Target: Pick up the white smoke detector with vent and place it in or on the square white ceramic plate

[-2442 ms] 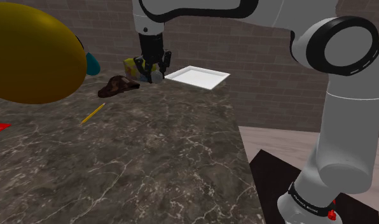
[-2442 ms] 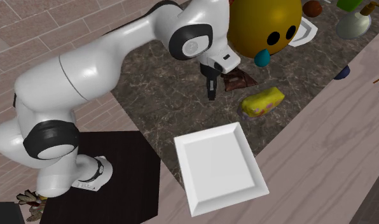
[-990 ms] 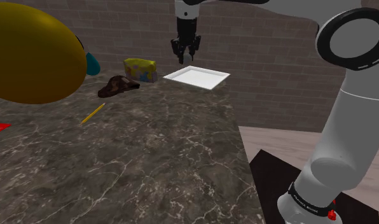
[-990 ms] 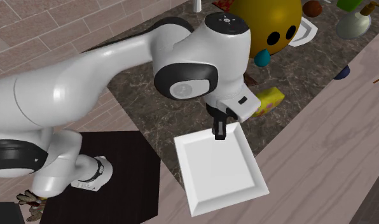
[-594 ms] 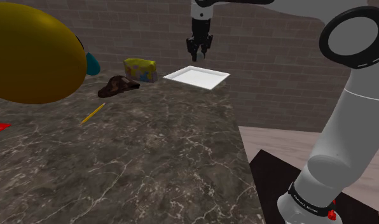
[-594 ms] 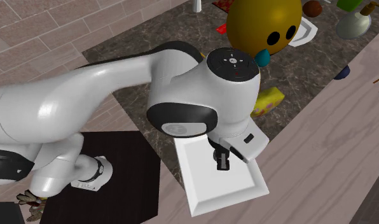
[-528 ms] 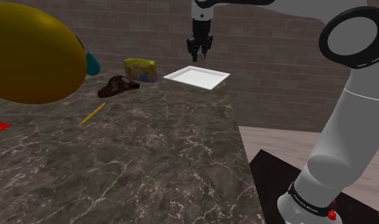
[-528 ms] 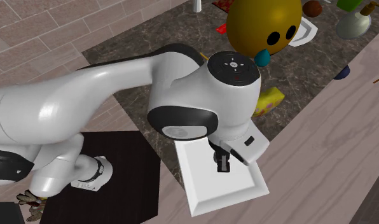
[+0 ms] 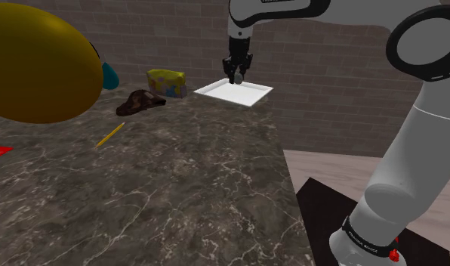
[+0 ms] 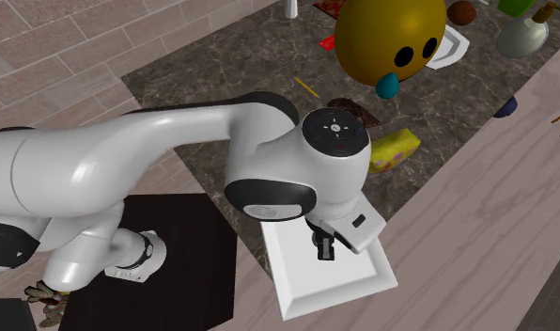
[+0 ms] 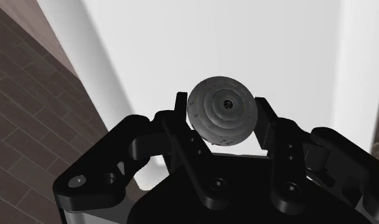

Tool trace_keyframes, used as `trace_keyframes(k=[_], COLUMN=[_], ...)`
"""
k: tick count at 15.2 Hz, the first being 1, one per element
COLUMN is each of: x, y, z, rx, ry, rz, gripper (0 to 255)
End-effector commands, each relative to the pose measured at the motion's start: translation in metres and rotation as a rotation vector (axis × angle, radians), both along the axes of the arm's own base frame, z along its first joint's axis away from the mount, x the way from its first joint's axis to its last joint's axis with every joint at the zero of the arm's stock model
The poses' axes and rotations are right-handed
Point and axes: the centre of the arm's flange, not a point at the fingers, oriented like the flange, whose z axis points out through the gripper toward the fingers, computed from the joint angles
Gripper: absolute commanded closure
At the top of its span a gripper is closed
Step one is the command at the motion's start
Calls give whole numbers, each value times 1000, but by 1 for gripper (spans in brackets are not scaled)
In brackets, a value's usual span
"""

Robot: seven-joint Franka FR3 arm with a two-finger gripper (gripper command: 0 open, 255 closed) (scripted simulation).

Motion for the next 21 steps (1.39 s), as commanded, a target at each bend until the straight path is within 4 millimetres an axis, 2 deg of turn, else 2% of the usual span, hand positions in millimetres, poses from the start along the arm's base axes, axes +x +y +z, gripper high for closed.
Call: trace_keyframes(k=[1,3,11,12,17,21], x=[0,0,0,0,0,-5], y=[0,0,0,0,0,5], z=[-11,-23,-23,-23,-23,27], rx=[0,0,0,0,0,0], ry=[0,0,0,0,0,0], rz=[0,0,0,0,0,0], gripper=[255,255,255,0,0,0])
